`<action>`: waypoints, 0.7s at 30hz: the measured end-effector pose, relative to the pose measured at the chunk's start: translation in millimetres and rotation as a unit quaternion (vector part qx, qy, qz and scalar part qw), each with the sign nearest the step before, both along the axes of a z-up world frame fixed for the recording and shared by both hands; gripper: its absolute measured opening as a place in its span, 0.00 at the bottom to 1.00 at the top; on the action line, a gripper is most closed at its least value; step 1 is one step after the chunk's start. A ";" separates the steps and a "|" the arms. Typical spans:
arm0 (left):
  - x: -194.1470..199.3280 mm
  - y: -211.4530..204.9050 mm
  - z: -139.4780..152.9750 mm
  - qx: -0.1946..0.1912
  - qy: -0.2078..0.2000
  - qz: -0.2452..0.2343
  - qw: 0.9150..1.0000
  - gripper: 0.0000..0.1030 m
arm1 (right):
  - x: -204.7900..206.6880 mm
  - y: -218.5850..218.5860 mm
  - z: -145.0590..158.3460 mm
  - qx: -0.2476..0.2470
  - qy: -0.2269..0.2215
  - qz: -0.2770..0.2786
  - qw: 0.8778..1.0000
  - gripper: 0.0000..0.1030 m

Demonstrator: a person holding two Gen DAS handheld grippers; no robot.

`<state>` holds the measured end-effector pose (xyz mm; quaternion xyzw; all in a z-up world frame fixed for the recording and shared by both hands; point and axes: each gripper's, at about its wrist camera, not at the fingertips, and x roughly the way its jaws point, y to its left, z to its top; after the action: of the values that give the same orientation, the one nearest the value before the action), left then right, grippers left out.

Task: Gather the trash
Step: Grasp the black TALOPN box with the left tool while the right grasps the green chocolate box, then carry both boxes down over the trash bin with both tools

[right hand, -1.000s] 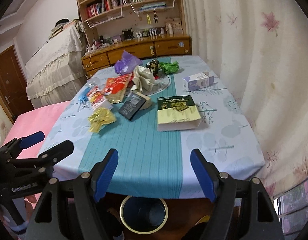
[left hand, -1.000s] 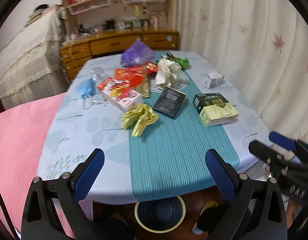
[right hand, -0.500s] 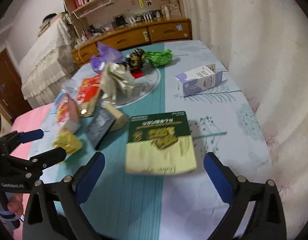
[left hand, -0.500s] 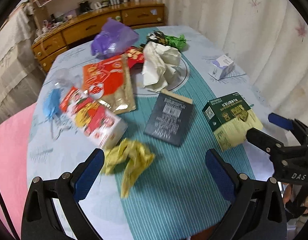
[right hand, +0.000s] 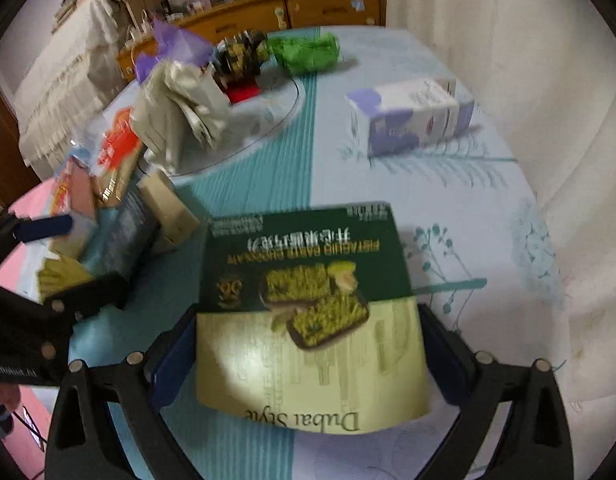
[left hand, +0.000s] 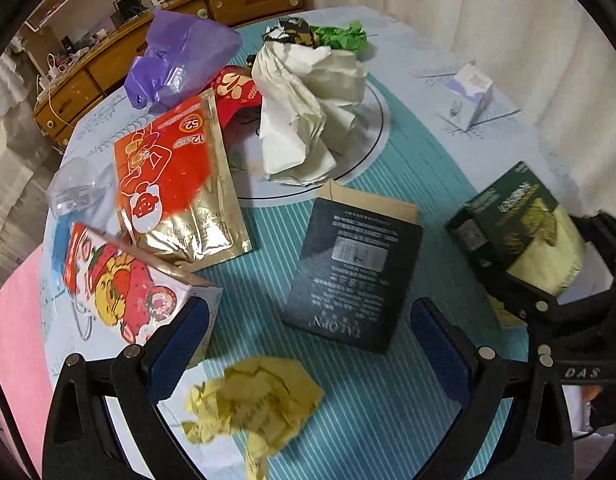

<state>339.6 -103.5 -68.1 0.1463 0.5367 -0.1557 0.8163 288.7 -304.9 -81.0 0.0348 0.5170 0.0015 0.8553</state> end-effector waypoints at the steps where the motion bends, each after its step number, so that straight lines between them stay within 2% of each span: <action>1: 2.1 -1.5 -2.3 0.003 0.002 -0.001 1.000 0.97 | 0.5 1.4 -1.3 -0.011 0.003 0.004 1.000 0.97; 5: 8.4 -6.0 -8.9 0.005 0.009 -0.001 1.000 0.97 | -4.4 -1.9 -1.5 -0.026 -0.004 0.008 1.000 0.91; 9: 15.9 -6.5 -15.3 -0.007 0.025 0.007 1.000 0.97 | -9.7 -12.4 -0.6 0.004 -0.012 -0.001 1.000 0.90; 10: 17.6 -5.6 -18.2 -0.014 0.034 0.010 0.999 0.91 | -10.9 -14.7 0.1 0.011 -0.013 -0.003 1.000 0.90; 11: 20.0 -5.6 -20.2 -0.019 0.043 0.012 0.999 0.81 | -12.6 -16.9 1.0 0.020 -0.012 -0.006 1.000 0.89; 12: 20.2 -5.3 -20.1 -0.029 0.045 0.015 0.998 0.77 | -13.1 -17.8 1.2 0.025 -0.012 -0.007 1.000 0.89; 14: 19.5 -5.5 -16.5 -0.031 0.036 0.020 0.999 0.62 | -17.7 -20.9 2.2 0.040 -0.013 -0.013 0.999 0.89; 21: 4.4 -2.1 -5.6 -0.033 0.025 0.024 0.999 0.61 | -33.3 -24.3 9.8 0.074 -0.030 -0.022 0.997 0.89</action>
<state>344.0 -105.6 -73.7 0.1021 0.5550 -0.1569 0.8105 255.3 -329.3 -71.2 0.1093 0.4885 0.0214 0.8654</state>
